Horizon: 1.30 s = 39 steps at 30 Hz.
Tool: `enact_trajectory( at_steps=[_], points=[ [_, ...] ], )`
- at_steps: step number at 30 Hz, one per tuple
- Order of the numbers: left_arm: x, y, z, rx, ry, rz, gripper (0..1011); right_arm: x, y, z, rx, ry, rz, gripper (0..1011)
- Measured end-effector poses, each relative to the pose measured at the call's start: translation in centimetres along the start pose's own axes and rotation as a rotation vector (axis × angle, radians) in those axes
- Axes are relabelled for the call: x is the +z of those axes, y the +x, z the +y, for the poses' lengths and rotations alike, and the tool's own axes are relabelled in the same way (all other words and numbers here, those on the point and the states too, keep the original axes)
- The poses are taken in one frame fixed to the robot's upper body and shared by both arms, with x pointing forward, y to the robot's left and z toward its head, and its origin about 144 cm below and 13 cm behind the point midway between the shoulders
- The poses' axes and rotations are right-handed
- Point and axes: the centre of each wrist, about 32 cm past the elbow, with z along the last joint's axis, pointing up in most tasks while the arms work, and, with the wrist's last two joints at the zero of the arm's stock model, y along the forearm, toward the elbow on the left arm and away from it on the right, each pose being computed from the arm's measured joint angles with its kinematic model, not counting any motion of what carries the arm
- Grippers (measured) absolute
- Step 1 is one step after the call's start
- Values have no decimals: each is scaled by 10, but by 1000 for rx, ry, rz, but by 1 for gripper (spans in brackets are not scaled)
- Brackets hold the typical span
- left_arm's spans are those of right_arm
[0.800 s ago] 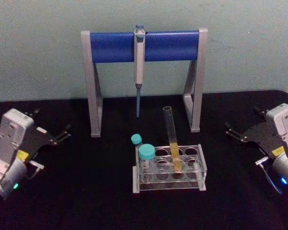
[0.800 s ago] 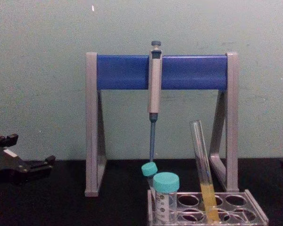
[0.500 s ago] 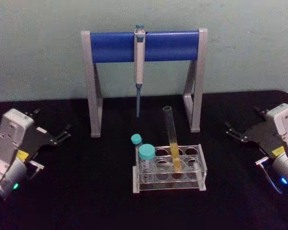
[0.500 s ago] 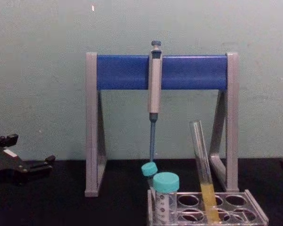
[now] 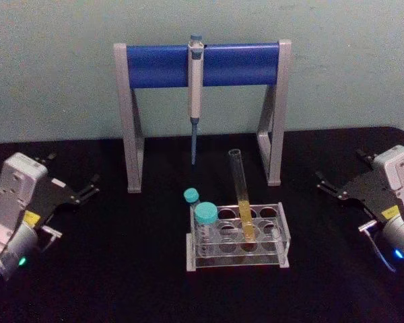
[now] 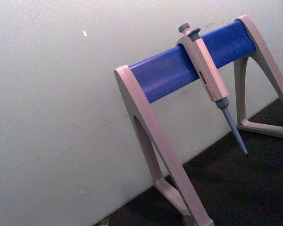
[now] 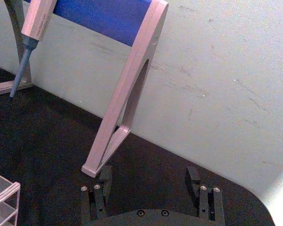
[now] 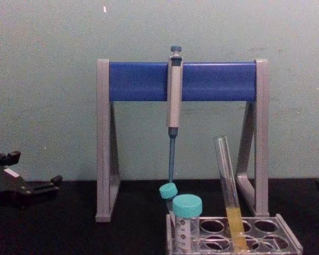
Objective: Pick up the test tube from the test tube rack, shake it, then place it back into the test tube rack.
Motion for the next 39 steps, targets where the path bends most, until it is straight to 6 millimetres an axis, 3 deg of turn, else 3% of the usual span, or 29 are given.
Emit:
enact_trajectory(
  at_steps=[26,39],
  points=[
    [0,0,0,0,0,0,1001,8,0,-9,0,109,-27,1000],
    [0,0,0,0,0,0,1001,28,0,-18,214,242,-51,1000]
  ],
)
